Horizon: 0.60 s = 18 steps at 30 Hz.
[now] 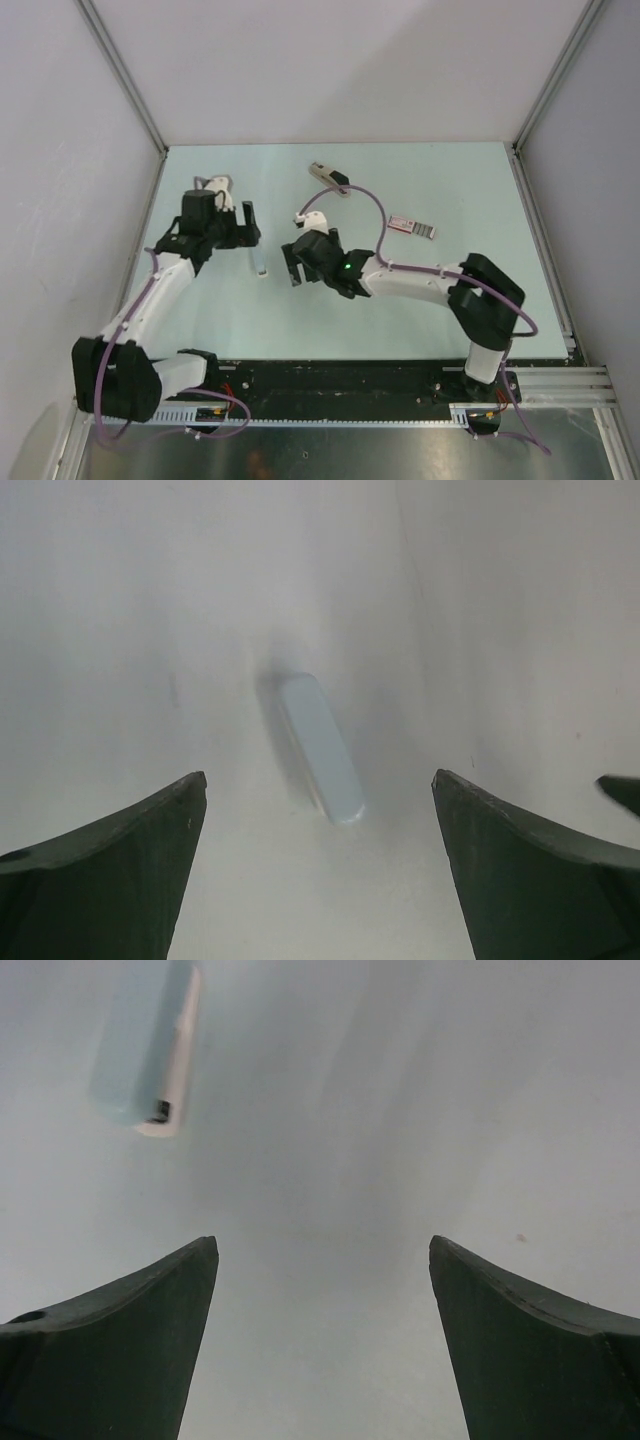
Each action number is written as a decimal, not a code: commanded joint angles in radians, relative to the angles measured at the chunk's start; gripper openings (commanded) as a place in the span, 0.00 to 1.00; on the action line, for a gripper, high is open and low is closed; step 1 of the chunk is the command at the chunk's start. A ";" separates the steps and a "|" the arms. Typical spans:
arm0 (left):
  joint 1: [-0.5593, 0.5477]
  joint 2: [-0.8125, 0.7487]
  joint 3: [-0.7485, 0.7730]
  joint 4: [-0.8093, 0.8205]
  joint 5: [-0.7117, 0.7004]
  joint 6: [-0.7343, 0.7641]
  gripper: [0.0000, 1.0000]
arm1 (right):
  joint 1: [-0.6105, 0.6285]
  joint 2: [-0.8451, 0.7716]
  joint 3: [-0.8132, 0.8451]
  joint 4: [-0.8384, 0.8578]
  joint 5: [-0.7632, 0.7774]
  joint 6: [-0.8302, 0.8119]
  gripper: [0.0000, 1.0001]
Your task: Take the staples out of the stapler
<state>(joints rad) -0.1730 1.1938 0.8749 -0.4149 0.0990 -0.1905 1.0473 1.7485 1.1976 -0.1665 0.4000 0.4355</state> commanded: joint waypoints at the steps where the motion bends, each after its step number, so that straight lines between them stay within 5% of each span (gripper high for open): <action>1: 0.064 -0.111 0.040 -0.024 -0.096 0.059 0.99 | 0.042 0.113 0.168 0.041 0.042 0.026 0.92; 10: 0.200 -0.149 -0.039 -0.042 -0.108 0.177 0.99 | 0.091 0.447 0.595 -0.106 0.040 0.007 0.90; 18: 0.278 -0.069 0.005 -0.102 -0.009 0.189 0.98 | 0.097 0.553 0.713 -0.180 0.047 0.031 0.84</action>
<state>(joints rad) 0.0807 1.1172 0.8436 -0.4896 0.0303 -0.0513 1.1381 2.2757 1.8462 -0.2878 0.4191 0.4450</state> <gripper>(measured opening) 0.980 0.858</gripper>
